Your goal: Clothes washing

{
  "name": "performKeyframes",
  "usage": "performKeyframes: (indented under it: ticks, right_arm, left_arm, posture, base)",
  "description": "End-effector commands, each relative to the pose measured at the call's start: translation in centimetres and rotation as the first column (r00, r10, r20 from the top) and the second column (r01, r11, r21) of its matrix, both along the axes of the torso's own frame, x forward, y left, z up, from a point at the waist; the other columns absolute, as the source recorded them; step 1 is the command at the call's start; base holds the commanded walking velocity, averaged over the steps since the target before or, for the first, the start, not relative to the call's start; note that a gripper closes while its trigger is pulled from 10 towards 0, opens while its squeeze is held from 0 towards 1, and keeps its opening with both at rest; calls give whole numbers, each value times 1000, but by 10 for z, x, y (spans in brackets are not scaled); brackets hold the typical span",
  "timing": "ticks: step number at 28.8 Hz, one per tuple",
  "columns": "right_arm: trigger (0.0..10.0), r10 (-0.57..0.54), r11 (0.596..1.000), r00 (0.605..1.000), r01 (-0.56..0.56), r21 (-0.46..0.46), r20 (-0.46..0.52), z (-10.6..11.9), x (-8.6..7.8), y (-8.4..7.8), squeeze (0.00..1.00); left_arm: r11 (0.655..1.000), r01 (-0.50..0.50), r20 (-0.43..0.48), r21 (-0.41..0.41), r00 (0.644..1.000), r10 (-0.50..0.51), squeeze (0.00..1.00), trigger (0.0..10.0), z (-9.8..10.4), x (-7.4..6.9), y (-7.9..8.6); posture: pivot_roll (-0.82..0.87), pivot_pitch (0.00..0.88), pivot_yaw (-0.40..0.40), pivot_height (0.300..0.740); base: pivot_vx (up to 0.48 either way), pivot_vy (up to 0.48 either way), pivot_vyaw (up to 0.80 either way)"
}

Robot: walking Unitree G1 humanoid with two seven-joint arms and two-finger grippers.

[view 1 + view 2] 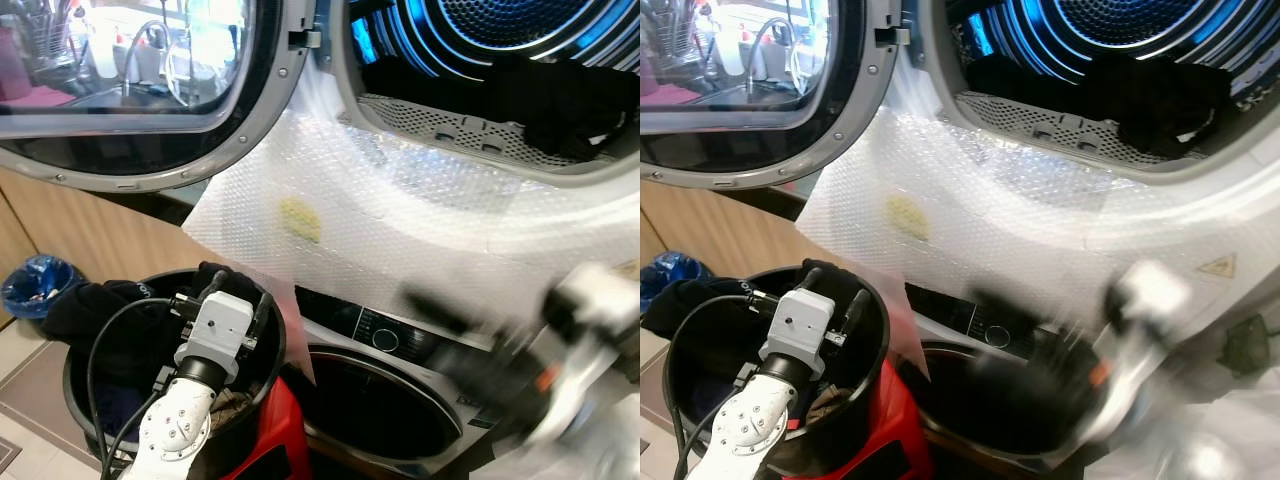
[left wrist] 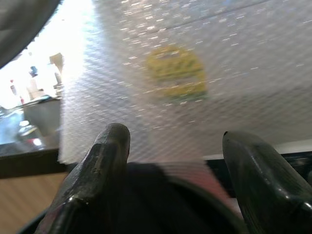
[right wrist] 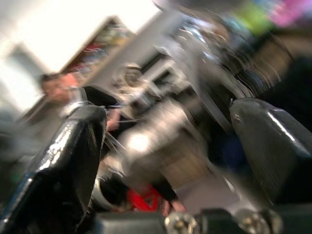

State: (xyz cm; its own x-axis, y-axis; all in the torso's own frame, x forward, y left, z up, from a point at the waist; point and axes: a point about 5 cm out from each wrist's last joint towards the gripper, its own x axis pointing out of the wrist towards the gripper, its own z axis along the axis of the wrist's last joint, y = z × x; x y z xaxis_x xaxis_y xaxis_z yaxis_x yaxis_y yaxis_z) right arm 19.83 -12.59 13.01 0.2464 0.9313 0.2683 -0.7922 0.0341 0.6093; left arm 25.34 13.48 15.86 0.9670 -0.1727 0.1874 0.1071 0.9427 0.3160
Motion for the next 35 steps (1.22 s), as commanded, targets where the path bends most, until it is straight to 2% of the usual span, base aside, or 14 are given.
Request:
performKeyframes:
  ticks: [1,4,5,6,8,9,10,11,13,14,21,28,31,35]
  right_arm:
    - [10000,-164,979,973,142,-145,-159,-50,7,0,0]
    - [10000,-342,918,912,272,-290,-226,-92,13,-2,0]
    - [10000,-441,866,863,337,-369,-246,-108,18,-7,0]
    - [10000,-656,718,706,474,-509,-268,-131,28,-21,0]
    - [10000,-799,578,525,531,-620,-294,-148,35,-34,0]
    - [10000,-834,532,467,534,-658,-295,-153,37,-38,0]
    - [10000,-937,328,279,492,-807,-211,-176,25,-59,0]
    - [10000,-937,328,279,492,-807,-211,-176,25,-59,0]
    - [10000,-968,212,215,415,-885,-131,-193,9,-66,0]
    - [10000,-968,212,215,415,-885,-131,-193,9,-66,0]
    - [10000,-995,77,73,216,-973,-63,-221,-33,-70,0]
    - [10000,-987,64,159,209,-976,-31,-222,-33,-68,0]
    - [10000,-985,57,174,200,-978,-22,-222,-33,-68,0]
    - [10000,-981,52,196,189,-981,-14,-222,-33,-69,0]
  left_arm:
    - [1000,16,-19,-12,1000,-16,0,10000,-4,0,-1]
    - [1000,12,-20,-10,1000,-12,0,10000,-3,0,1]
    - [1000,11,-19,-10,1000,-11,0,10000,-3,0,2]
    - [1000,8,-18,-6,1000,-8,0,10000,-2,1,4]
    - [1000,5,-18,-4,1000,-5,0,10000,-1,6,6]
    - [1000,4,-18,-5,1000,-4,0,10000,-1,8,6]
    - [1000,12,-14,-4,1000,-12,0,10000,0,9,5]
    - [1000,12,-14,-4,1000,-12,0,10000,0,9,5]
    - [1000,23,-8,1,1000,-23,0,10000,1,10,5]
    - [1000,23,-8,1,1000,-23,0,10000,1,10,5]
    - [1000,22,-4,-10,1000,-22,0,10000,7,24,12]
    - [999,-50,-81,-19,995,49,0,10000,-6,22,26]
    - [996,-92,-90,9,992,93,0,10000,-4,20,32]
    - [985,-168,-93,-35,982,164,0,10000,3,15,39]
  posture:
    - [9,126,-54,740]
    - [11,128,-48,740]
    - [12,127,-46,740]
    - [9,127,-40,740]
    - [3,120,-30,740]
    - [3,120,-30,740]
    - [12,111,-23,740]
    - [12,111,-23,740]
    - [24,92,-7,740]
    - [24,92,-7,740]
    - [43,53,22,740]
    - [13,63,20,740]
    - [10,69,17,740]
    - [15,77,13,740]
  base:
    - [0,0,0]
    - [0,0,0]
    - [0,0,0]
    - [0,0,0]
    - [0,0,0]
    - [0,0,0]
    - [0,0,0]
    - [0,0,0]
    - [0,0,0]
    - [0,0,0]
    - [0,0,0]
    - [0,0,0]
    - [0,0,0]
    - [0,0,0]
